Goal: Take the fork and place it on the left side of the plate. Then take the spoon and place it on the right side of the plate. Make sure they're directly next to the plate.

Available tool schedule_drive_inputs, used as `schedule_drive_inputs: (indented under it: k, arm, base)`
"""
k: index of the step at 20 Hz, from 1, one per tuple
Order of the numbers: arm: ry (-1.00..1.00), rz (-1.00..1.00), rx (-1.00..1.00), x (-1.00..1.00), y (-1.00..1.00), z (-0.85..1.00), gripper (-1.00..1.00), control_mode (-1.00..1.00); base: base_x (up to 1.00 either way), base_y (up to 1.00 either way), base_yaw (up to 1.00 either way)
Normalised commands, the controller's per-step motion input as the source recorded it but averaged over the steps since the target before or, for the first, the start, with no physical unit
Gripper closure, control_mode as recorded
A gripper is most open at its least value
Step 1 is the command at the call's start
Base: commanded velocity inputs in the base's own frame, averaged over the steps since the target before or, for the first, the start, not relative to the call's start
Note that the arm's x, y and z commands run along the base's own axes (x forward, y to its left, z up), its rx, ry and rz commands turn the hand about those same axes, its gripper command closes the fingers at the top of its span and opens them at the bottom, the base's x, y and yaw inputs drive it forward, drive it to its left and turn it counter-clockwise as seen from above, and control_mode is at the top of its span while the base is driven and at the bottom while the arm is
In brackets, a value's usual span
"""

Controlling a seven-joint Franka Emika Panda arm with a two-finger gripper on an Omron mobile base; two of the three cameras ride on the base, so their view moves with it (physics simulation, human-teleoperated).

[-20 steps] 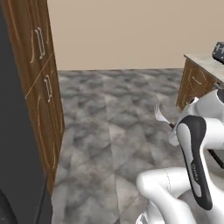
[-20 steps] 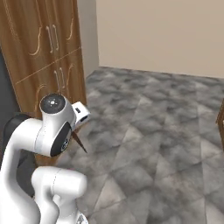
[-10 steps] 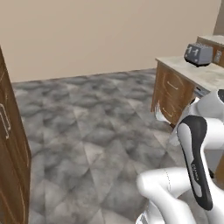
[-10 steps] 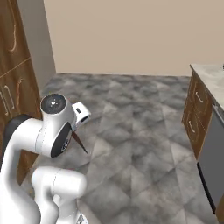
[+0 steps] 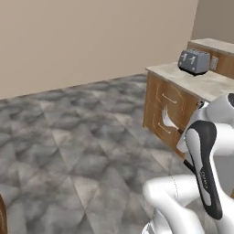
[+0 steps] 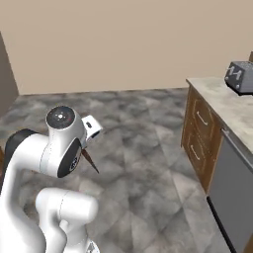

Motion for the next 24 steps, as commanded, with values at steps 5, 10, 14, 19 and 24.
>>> schedule_drive_inputs:
  k: [5,10,14,19,24]
  arm:
    - [0.0,0.0,0.0,0.0,0.0,0.0,1.0,1.0]
    - [0.0,0.0,0.0,0.0,0.0,0.0,1.0,1.0]
    - [0.0,0.0,0.0,0.0,0.0,0.0,1.0,1.0]
    - [0.0,0.0,0.0,0.0,0.0,0.0,1.0,1.0]
    - [0.0,0.0,0.0,0.0,0.0,0.0,1.0,1.0]
  base:
    - [1.0,0.01,-0.33]
    - [1.0,0.08,-0.32]
    - [1.0,0.18,-0.32]
    - [1.0,0.25,-0.32]
    - [1.0,0.28,-0.32]
